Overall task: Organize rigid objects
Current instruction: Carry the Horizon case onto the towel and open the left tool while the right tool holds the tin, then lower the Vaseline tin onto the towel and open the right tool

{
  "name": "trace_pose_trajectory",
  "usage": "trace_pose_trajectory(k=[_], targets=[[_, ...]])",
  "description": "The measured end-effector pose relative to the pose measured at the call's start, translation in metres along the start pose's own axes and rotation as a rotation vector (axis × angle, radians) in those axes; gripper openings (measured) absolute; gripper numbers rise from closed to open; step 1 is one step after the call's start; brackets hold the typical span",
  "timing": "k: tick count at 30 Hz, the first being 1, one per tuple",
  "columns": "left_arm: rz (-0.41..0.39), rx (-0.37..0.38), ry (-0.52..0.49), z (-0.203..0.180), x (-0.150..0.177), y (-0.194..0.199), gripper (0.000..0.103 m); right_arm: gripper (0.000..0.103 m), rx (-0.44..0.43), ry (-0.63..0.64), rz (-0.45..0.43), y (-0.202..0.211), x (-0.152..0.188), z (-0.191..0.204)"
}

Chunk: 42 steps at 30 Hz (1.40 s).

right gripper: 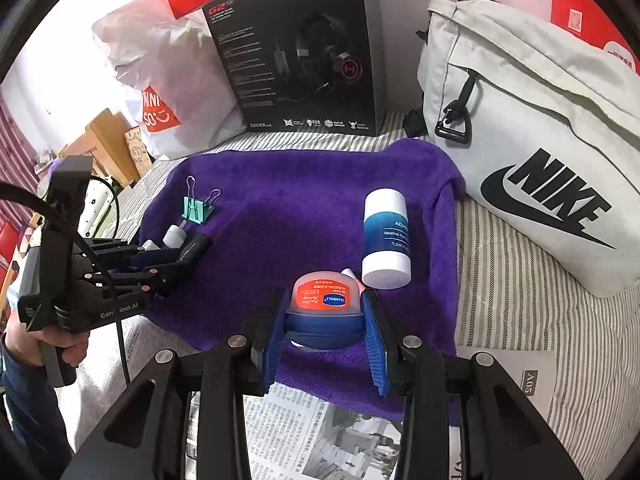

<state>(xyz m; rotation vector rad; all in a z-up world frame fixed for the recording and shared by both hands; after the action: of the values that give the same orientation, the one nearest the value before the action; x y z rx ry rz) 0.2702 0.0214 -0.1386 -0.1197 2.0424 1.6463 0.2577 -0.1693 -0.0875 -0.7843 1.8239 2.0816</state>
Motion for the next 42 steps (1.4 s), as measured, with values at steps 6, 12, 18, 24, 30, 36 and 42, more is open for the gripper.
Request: trace_pose_trajectory(k=[6,12,18,24,30,36,42], targets=[[0.001,-0.021,-0.02,-0.002,0.0,-0.002,0.021,0.036,0.004,-0.01,-0.003,-0.007,-0.008,-0.004],[-0.007,-0.007,-0.009,-0.001,0.0,-0.001,0.024,0.036,0.016,-0.004,-0.007,-0.012,-0.016,-0.006],[-0.033,0.029,0.003,-0.003,0.007,0.009,0.035,0.036,0.032,-0.003,0.001,-0.017,-0.021,-0.01],[-0.086,0.007,-0.008,-0.008,0.015,0.033,0.06,0.036,0.043,-0.006,0.002,-0.022,-0.026,-0.011],[-0.118,-0.01,0.007,-0.004,0.025,0.057,0.06,0.036,0.049,0.03,0.006,-0.037,-0.039,0.002],[-0.123,-0.015,0.023,0.001,0.033,0.068,0.06,0.036,0.064,0.069,0.051,-0.072,-0.05,0.015],[-0.118,-0.008,0.013,0.001,0.038,0.07,0.06,0.036,0.08,0.086,0.077,-0.095,-0.051,0.02]])
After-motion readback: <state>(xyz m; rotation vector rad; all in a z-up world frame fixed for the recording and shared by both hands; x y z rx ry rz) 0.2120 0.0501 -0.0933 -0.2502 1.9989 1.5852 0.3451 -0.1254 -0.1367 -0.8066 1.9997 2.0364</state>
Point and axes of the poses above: each gripper's, at about its wrist camera, not at the fingertips, and y roughly against the way its jaws point, z to its left, x to its underside, the point moved 2 cm from there along -y, roughly the way its jaws point, and after that the axes turned 7 degrees about x, right-handed, at the moved point
